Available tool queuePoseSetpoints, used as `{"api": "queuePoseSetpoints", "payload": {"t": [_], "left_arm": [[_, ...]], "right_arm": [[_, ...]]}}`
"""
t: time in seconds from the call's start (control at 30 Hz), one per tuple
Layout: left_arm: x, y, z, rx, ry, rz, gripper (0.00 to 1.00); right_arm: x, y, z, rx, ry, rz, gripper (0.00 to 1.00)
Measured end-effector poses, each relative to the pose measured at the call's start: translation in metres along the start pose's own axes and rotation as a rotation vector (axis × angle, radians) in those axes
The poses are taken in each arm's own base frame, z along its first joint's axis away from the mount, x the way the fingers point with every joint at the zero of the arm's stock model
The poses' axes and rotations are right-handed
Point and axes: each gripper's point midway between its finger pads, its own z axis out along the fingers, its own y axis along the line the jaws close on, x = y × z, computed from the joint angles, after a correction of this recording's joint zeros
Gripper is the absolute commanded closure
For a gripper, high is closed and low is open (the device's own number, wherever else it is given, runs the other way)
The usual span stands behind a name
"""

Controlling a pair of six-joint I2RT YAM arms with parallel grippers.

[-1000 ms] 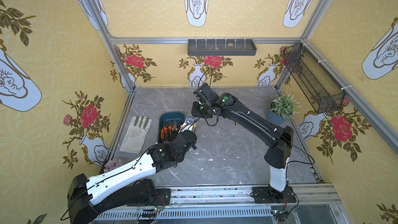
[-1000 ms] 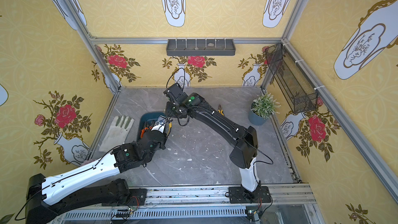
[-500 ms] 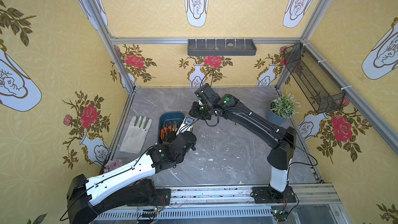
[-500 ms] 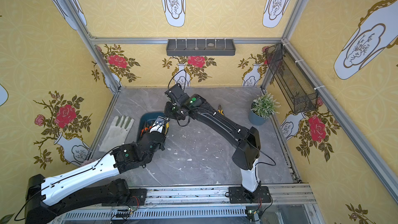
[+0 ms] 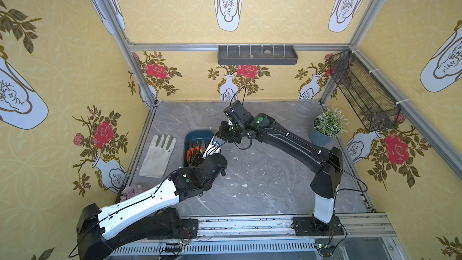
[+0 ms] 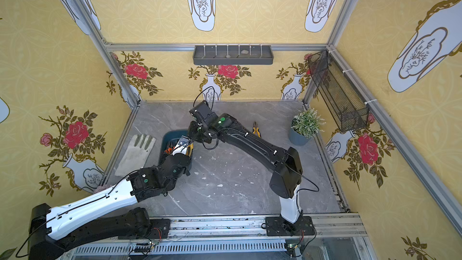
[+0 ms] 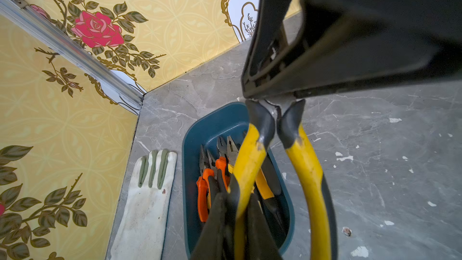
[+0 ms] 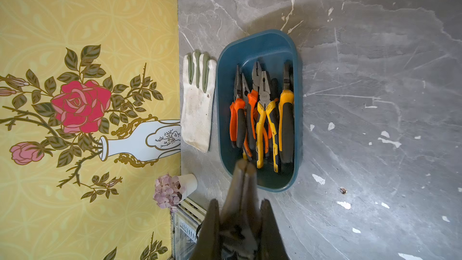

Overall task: Take the pliers out of the storage box
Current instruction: Place the pliers at the center of the board.

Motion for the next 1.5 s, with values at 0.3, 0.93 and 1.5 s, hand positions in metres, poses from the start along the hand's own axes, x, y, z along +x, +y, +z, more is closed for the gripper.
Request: {"api": "queuePoseSetpoints", "payload": {"t": [0.3,0.93,1.5], "left_arm": [[-0.007,0.006,-0.005,0.007,-0.048,-0.078,0.22],[0.000,-0.012,0.011,0.061,-0.001,-0.145,0.01],[0.024,-0.026,0.042,0.134,0.098,-0.244,0.01]], "right_arm": [[0.001,-0.013,-0.011,0.056,-0.019,-0.035,1.00],[-0.101,-0.226,-0.088,0.510,-0.152,-0.008,1.00],[-0.175,-0.309,-0.020,0.593,-0.008,-0.091,1.00]]}}
